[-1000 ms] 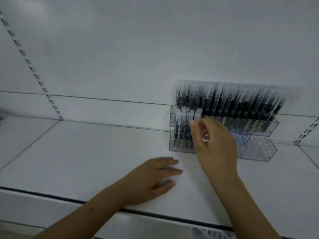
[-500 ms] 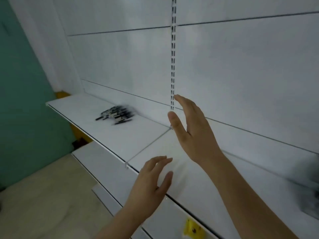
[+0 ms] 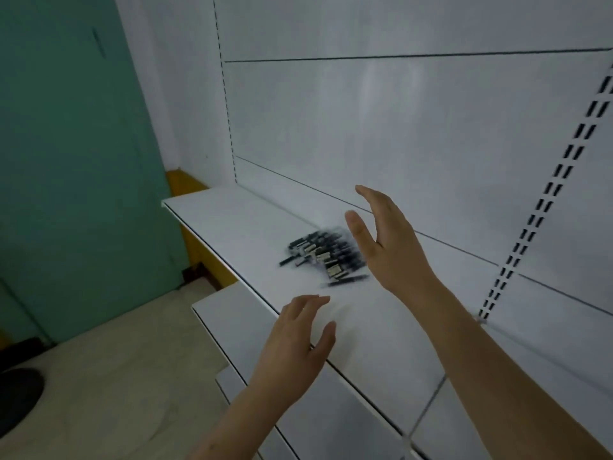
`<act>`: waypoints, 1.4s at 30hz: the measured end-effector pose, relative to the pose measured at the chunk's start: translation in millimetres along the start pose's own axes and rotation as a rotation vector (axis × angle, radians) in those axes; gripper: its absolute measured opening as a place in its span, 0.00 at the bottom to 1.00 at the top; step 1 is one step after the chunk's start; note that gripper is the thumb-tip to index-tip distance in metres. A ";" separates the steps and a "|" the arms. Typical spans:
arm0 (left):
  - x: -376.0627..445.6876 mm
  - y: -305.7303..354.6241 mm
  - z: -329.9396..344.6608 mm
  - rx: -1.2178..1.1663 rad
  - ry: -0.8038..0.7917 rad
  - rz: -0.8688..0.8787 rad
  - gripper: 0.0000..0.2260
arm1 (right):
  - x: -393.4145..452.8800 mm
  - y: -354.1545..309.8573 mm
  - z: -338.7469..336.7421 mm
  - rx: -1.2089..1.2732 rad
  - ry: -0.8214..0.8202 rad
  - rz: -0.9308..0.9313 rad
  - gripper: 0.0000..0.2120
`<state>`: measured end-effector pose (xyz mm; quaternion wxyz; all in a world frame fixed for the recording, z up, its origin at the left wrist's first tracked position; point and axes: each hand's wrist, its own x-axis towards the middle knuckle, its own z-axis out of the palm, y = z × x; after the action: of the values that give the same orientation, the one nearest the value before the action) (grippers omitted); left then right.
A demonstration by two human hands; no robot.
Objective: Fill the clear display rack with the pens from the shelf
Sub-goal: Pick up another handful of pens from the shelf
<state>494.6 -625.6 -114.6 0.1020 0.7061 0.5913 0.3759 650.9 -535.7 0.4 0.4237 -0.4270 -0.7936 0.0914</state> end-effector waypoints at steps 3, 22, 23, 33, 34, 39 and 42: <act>29.4 -28.7 -2.7 -0.031 0.000 -0.021 0.18 | 25.3 16.6 31.9 -0.029 -0.055 0.003 0.28; 228.7 -127.7 38.6 0.140 -0.173 -0.303 0.34 | 67.4 132.1 134.2 -0.127 -0.156 0.258 0.27; 235.2 -131.0 40.3 0.168 -0.207 -0.298 0.34 | 66.6 132.3 134.4 -0.148 -0.155 0.266 0.27; 283.4 -133.5 29.1 0.393 -0.569 -0.222 0.25 | 49.7 139.7 150.0 -0.289 -0.185 0.326 0.30; 284.6 -131.2 31.5 0.390 -0.558 -0.226 0.26 | 48.9 140.8 150.6 -0.296 -0.183 0.319 0.30; 286.4 -122.9 37.2 0.480 -0.449 -0.191 0.16 | 47.4 147.1 150.6 -0.283 -0.185 0.303 0.30; 287.3 -127.5 33.8 0.448 -0.400 -0.189 0.10 | 47.8 147.1 150.7 -0.277 -0.184 0.304 0.31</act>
<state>425.1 -317.8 -95.3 0.0927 0.7128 0.6907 0.0790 612.9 -376.0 -139.8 0.2681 -0.5857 -0.7603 0.0830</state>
